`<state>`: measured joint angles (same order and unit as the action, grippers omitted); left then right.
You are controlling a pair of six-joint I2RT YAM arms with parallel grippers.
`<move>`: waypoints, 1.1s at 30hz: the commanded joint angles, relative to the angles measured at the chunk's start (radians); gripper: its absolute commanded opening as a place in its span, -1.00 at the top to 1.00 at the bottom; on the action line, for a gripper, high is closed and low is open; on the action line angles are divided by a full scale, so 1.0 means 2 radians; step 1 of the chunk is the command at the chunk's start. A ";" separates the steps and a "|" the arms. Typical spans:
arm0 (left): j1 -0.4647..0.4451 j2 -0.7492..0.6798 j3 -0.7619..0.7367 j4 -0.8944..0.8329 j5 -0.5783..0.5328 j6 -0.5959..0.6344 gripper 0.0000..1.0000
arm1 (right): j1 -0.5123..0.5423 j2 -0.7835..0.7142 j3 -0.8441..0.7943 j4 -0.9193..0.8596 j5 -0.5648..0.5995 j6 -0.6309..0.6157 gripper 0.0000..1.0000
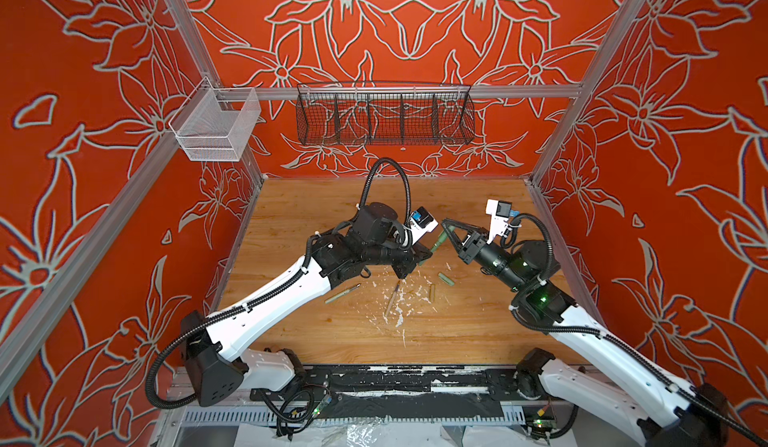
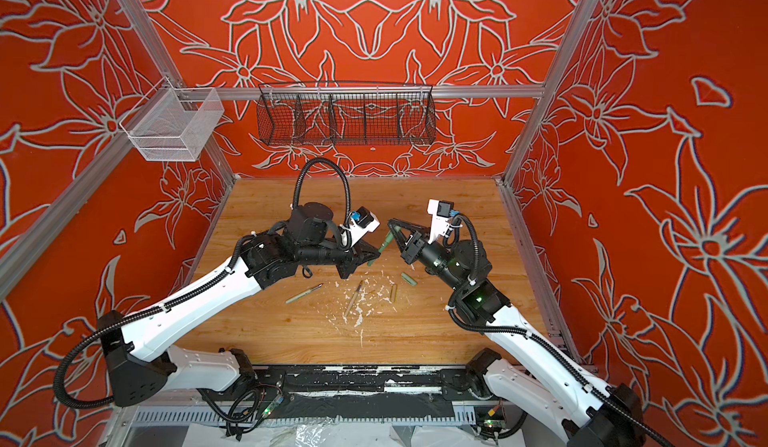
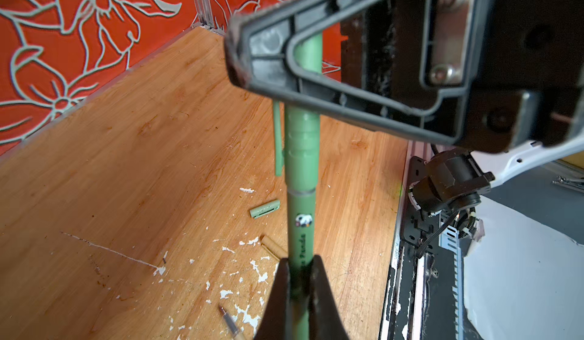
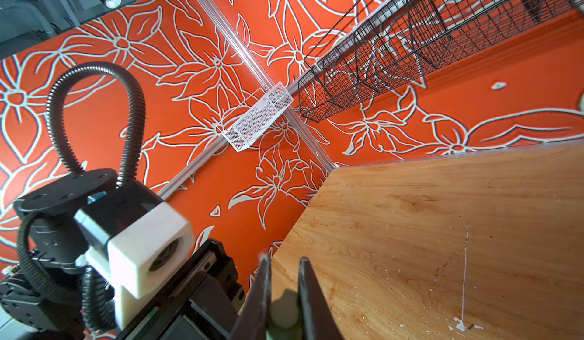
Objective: Insert the pens into the pen caps
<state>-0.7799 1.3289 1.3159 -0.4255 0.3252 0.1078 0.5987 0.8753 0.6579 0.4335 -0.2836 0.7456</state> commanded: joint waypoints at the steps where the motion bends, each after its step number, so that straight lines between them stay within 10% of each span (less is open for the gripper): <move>1: 0.006 -0.025 0.029 0.201 -0.011 -0.004 1.00 | 0.034 0.015 -0.030 -0.070 -0.089 0.033 1.00; 9: 0.008 -0.029 0.025 0.196 0.003 -0.008 1.00 | 0.040 0.022 -0.028 -0.081 -0.086 0.028 1.00; 15: 0.008 -0.038 -0.010 0.179 0.016 -0.018 1.00 | 0.030 -0.032 0.029 -0.161 -0.022 -0.037 0.08; 20: 0.008 -0.045 -0.031 0.173 0.027 -0.024 1.00 | 0.015 -0.036 0.064 -0.176 -0.021 -0.055 -0.25; 33: 0.008 -0.058 -0.070 0.164 0.024 -0.041 1.00 | -0.010 -0.040 0.126 -0.170 -0.046 -0.082 -0.29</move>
<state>-0.7647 1.2331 1.1812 -0.1219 0.3546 0.0364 0.5884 0.7872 0.8776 0.0803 -0.3412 0.6003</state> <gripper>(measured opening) 0.066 0.652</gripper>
